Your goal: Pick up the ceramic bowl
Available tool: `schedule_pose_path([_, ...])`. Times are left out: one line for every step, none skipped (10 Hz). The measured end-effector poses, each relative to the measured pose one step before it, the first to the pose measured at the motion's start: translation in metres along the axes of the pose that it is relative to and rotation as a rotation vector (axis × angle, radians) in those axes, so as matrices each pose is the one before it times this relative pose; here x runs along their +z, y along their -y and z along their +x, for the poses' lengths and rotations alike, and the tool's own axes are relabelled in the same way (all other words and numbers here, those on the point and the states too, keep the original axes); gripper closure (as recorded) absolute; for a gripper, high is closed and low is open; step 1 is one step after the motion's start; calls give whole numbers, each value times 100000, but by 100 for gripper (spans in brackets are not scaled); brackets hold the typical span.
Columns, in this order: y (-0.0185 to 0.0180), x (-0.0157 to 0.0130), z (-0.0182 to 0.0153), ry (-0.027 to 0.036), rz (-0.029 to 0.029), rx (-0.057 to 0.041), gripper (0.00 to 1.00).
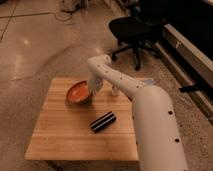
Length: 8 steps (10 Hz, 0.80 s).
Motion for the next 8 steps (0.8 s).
schedule_pose_path([442, -990, -97, 353, 2584, -507, 100])
schedule_pose_path([540, -1217, -100, 162, 3102, -846, 100])
schedule_pose_path([612, -1537, -51, -528, 3409, -1363, 100])
schedule_pose_path([416, -1285, -14, -650, 2618, -1238, 100])
schedule_pose_path([345, -1459, -10, -898, 2685, -1435, 100])
schedule_pose_path([352, -1061, -134, -602, 1867, -1404, 100])
schedule_pose_path([243, -1032, -207, -540, 1006, -917, 100])
schedule_pose_path([-46, 108, -28, 106, -124, 4, 100])
